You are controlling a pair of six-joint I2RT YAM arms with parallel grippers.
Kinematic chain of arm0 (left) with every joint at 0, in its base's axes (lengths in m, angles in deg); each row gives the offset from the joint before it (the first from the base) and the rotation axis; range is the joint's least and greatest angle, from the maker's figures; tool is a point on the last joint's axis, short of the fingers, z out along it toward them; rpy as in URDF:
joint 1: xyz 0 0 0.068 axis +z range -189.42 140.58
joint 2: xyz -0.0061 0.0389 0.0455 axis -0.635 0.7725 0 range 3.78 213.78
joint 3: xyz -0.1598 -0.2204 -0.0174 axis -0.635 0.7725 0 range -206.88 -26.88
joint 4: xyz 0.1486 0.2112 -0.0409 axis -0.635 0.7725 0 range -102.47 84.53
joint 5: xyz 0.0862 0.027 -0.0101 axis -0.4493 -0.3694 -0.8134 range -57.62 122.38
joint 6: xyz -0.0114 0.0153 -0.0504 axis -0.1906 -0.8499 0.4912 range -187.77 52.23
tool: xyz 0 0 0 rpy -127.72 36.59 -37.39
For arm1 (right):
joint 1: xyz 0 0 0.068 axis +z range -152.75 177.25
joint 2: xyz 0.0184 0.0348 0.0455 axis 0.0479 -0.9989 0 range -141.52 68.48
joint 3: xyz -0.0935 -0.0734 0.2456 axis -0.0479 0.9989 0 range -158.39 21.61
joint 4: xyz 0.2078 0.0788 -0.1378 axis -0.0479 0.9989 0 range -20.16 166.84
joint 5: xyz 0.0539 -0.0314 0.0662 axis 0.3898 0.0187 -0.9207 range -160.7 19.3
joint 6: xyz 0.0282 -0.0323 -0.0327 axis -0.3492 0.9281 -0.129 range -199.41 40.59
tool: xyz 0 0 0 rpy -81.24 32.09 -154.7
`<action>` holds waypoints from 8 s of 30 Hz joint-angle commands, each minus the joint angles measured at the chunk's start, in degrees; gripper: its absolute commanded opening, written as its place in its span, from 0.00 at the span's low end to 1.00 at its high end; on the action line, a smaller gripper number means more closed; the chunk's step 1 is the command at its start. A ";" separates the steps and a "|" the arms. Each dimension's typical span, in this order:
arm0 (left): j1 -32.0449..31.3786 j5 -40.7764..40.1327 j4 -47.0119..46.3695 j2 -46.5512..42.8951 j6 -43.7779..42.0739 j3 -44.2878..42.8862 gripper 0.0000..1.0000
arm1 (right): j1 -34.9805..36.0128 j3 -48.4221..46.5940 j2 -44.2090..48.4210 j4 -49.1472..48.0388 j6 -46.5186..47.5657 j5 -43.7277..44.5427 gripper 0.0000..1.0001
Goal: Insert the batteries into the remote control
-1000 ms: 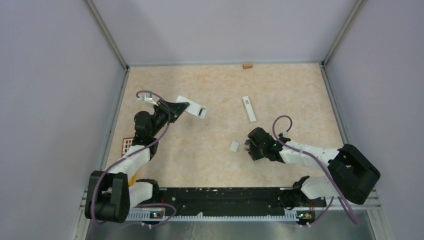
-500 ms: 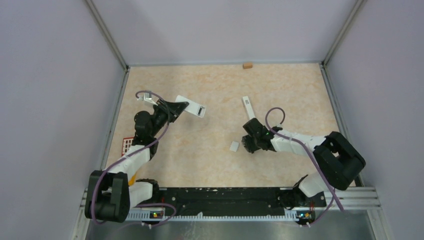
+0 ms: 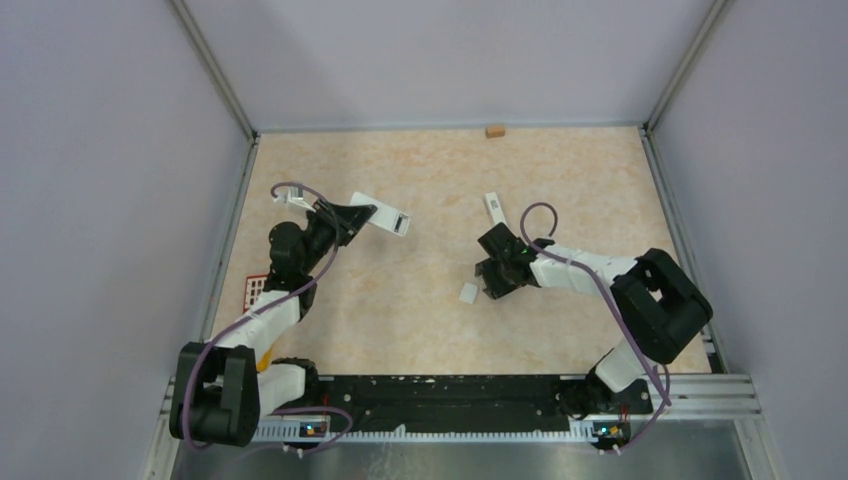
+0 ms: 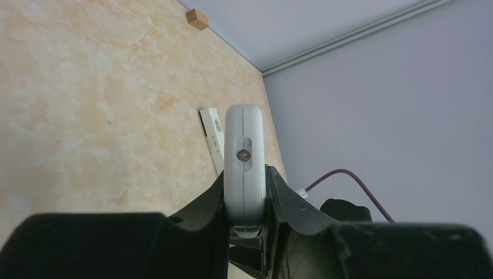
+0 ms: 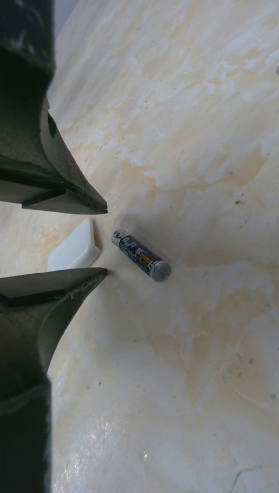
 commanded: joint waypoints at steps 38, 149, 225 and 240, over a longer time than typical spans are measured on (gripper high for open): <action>0.33 0.43 -0.77 -2.11 -1.05 -0.75 0.00 | -7.82 -1.39 -9.78 7.43 8.97 -2.81 0.28; -10.61 24.12 14.53 17.29 -1.75 -16.43 0.00 | -3.95 -4.22 22.63 -19.46 63.62 -28.51 0.93; -10.68 28.24 31.91 14.42 -8.08 -23.34 0.00 | 0.78 -1.18 10.87 -34.34 68.92 -50.04 0.69; -10.63 26.36 32.87 13.98 -6.96 -23.53 0.00 | 1.39 -1.53 10.65 -32.13 71.94 -48.09 0.65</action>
